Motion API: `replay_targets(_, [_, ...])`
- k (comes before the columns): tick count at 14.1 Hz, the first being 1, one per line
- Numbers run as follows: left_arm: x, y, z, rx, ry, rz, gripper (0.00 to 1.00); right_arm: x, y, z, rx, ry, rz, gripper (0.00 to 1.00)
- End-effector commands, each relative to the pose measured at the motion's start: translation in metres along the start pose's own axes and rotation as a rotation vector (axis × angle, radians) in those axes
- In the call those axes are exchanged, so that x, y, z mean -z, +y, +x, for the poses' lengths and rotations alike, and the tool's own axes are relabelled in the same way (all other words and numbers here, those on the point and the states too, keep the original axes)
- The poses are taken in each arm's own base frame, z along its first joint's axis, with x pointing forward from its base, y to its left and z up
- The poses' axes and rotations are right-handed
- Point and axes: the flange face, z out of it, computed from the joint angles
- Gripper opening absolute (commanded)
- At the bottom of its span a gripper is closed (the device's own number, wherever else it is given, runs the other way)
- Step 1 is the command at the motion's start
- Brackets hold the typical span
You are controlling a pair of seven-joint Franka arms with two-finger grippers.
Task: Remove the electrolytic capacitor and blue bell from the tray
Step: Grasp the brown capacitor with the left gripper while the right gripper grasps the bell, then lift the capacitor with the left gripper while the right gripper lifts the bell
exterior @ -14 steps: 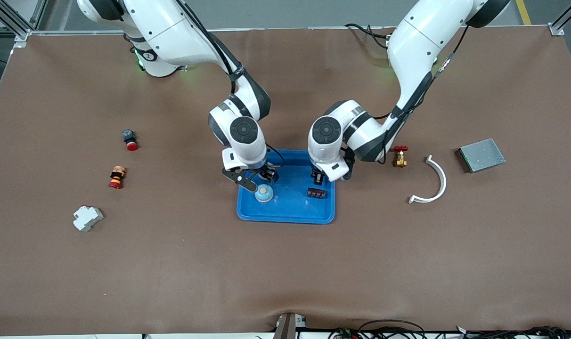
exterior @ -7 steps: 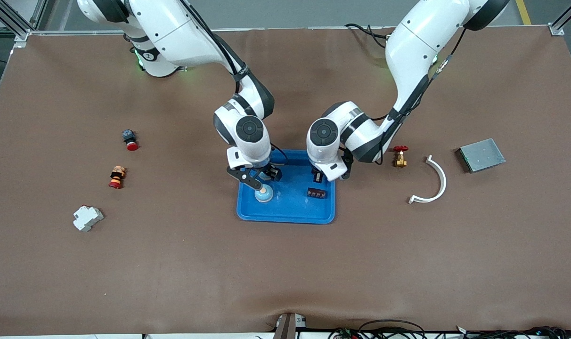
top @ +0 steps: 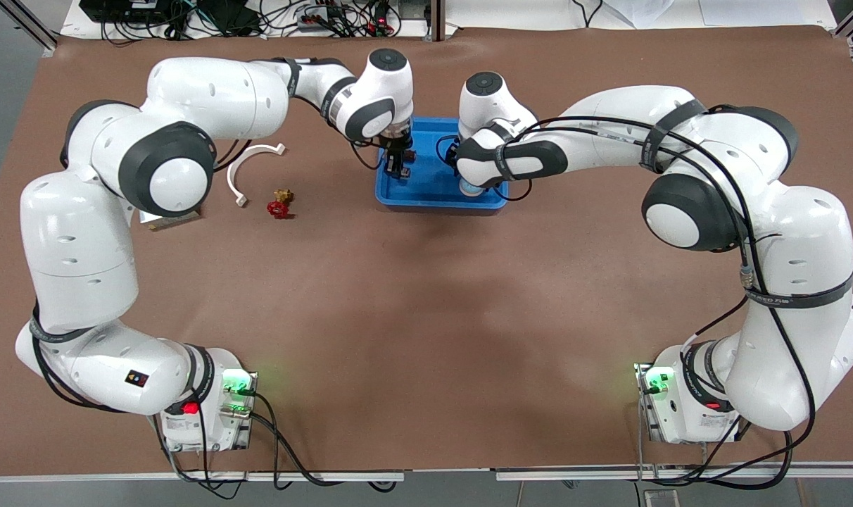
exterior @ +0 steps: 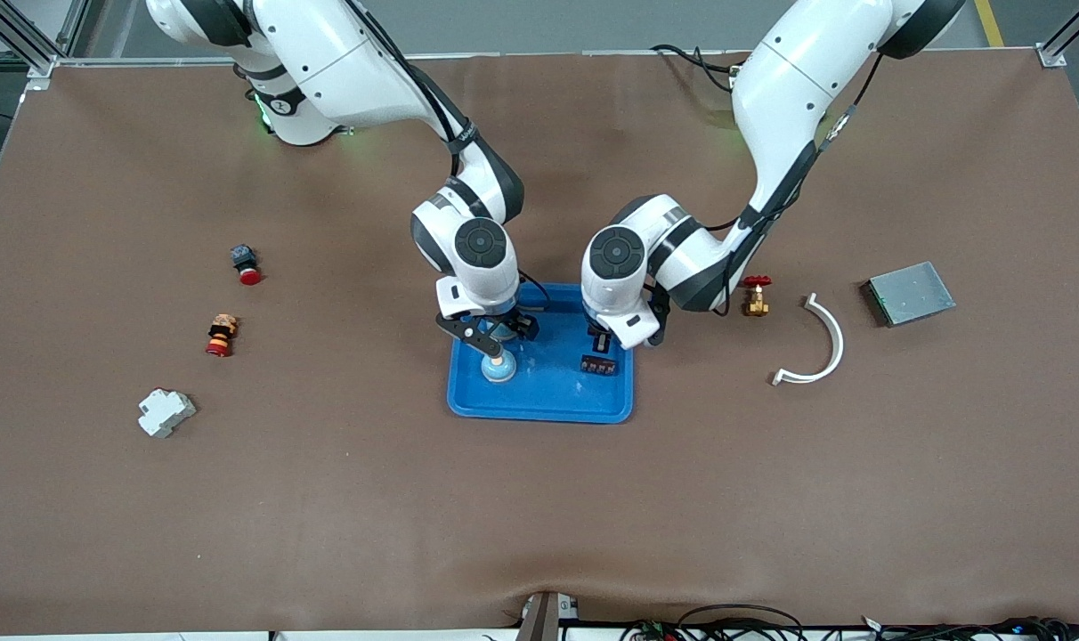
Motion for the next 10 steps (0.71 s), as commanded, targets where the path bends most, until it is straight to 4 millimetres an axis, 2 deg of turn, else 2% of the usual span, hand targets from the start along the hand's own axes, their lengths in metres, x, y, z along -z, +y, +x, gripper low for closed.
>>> replay_targets(1, [0.039, 0.012, 0.011, -0.014, 0.015, -0.055, 0.0, 0.001, -0.01, 0.0, -0.003, 0.023, 0.006, 0.28])
replay_targets(2, [0.053, 0.015, 0.019, -0.028, 0.026, -0.061, 0.0, 0.0, -0.01, 0.001, -0.002, 0.023, 0.006, 0.01])
replay_targets(4, [0.08, 0.022, 0.042, -0.063, 0.047, -0.069, 0.0, 0.004, -0.012, 0.001, -0.007, 0.018, 0.014, 0.0])
replay_targets(7, [0.117, 0.032, 0.081, -0.116, 0.063, -0.076, 0.0, 0.027, -0.019, 0.011, -0.005, 0.008, -0.009, 0.0])
replay_targets(9, [0.132, 0.04, 0.117, -0.142, 0.08, -0.069, 0.0, 0.055, -0.025, 0.022, 0.031, -0.012, -0.06, 0.0])
replay_targets(10, [0.131, 0.043, 0.132, -0.174, 0.086, -0.05, 0.0, 0.065, -0.023, 0.031, 0.066, -0.028, -0.086, 0.0])
